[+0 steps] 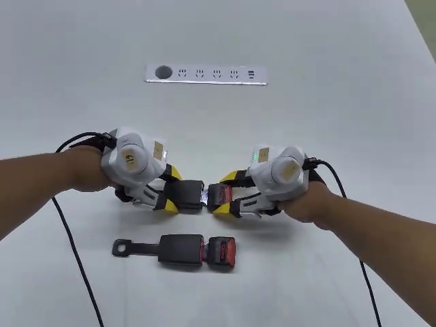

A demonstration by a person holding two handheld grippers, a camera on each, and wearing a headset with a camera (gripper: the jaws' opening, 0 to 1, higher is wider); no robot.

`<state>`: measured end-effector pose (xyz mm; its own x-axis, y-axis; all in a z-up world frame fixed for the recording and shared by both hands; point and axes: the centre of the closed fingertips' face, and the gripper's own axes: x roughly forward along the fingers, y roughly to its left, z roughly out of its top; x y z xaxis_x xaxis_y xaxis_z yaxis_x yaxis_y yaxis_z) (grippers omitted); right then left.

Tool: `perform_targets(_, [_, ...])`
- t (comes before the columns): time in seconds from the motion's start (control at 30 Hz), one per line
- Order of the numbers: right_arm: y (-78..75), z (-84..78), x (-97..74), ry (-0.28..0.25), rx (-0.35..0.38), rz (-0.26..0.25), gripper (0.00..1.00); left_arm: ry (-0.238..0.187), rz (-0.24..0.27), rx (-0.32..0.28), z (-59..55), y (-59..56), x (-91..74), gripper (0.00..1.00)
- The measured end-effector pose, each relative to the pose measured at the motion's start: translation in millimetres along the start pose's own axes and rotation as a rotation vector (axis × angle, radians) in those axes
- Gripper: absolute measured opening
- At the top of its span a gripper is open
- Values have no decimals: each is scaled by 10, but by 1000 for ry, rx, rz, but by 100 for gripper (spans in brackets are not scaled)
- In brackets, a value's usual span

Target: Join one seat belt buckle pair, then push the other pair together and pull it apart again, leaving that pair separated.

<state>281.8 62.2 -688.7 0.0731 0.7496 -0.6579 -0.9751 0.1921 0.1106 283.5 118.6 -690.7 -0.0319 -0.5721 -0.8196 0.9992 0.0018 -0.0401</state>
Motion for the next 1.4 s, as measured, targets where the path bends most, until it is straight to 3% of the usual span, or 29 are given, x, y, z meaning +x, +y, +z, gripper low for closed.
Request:
perform_targets(0.93, [-18,5,4,22,-26,16,34,12,7,-10,-19,11,10,33])
perform_targets(1.4, [-38,-5,20,34,-40,19,34,20,16,-19,35,-27,-2,34])
